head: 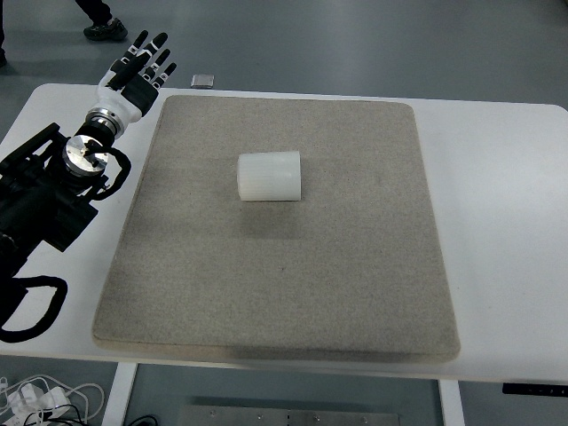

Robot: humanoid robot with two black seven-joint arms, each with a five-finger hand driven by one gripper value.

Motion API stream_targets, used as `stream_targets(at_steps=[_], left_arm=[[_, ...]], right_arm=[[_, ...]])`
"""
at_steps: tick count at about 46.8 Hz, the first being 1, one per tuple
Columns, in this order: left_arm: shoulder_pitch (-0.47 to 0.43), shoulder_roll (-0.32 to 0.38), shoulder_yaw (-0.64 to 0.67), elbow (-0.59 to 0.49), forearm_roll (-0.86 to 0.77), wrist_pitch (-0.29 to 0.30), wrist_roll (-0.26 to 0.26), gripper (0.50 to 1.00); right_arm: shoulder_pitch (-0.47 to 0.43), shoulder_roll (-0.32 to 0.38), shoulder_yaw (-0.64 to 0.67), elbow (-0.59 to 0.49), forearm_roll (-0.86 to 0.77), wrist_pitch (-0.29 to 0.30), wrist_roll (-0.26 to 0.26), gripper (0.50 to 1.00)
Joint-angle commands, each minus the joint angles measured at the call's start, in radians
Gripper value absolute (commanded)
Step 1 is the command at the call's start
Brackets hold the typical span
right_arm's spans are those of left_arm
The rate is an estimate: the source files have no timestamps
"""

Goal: Upright white cup

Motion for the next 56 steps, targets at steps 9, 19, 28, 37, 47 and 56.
stream_targets(at_steps=[9,19,28,37,47,56], left_arm=[[0.0,-0.003,0.001,-0.002,0.0,-0.001,0.0,1.0],[-0.003,0.01,-0.006,0.001,-0.004,-0.004,0.0,1.0],[-0.009,0.026,-0.019,0.004,-0.007,-0.003,0.0,1.0],[-0.016,0.051,-0.018,0.006,0.003,0.006,-0.004,0.994],[-0.011,0.099,-0.002,-0.005,0.006,-0.021,-0.011,0.999],[-0.04,0.105,0.086,-0.008,0.117,-0.075,-0.012,1.0]], right_arm=[[0.0,0.0,0.0,0.0,0.0,0.0,0.0,0.952],[0.0,0.0,0.0,-0.001,0.0,0.0,0.0,0.952],[0.0,0.0,0.0,0.0,0.0,0.0,0.0,0.952],[0.0,0.0,0.0,-0.001,0.0,0.0,0.0,0.952],[0.0,0.0,0.0,0.0,0.0,0.0,0.0,0.952],[0.002,0.0,0.0,0.0,0.0,0.0,0.0,0.952]])
